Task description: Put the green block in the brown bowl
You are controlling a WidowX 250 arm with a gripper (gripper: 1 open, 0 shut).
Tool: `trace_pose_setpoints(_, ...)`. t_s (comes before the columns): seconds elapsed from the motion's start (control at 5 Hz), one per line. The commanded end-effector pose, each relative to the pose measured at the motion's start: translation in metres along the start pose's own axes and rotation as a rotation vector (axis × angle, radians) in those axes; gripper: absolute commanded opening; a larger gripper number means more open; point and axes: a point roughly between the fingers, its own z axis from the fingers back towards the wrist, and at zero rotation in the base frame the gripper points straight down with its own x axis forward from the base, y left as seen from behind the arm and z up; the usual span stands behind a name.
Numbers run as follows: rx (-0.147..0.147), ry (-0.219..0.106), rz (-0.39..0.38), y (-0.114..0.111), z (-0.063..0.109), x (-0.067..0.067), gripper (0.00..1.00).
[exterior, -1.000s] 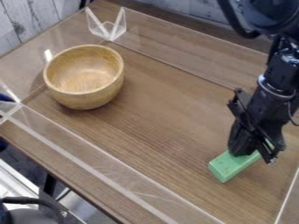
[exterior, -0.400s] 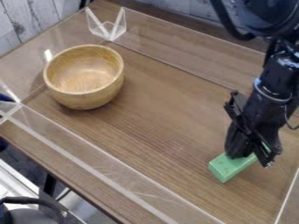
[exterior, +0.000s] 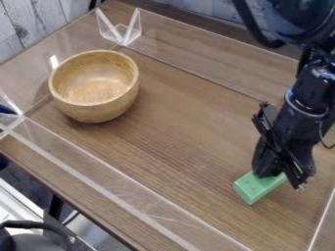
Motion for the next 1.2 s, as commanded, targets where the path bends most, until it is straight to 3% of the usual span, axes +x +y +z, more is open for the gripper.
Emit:
trace_pose_setpoints(0.0, -0.013, 0.121, -0.023, -0.014, -0.02, -0.026, 0.0)
trace_pose_setpoints(0.2, -0.001, 0.122, -0.021, -0.014, -0.012, -0.027, 0.0)
trace_pose_setpoints(0.6, -0.004, 0.061, -0.025, -0.019, -0.004, -0.029, 0.0)
trace_pose_setpoints(0.8, 0.007, 0.084, -0.03, -0.02, 0.003, -0.031, 1.0)
trace_pose_setpoints(1.0, 0.082, 0.066, -0.002, -0.014, 0.052, -0.042, 0.0)
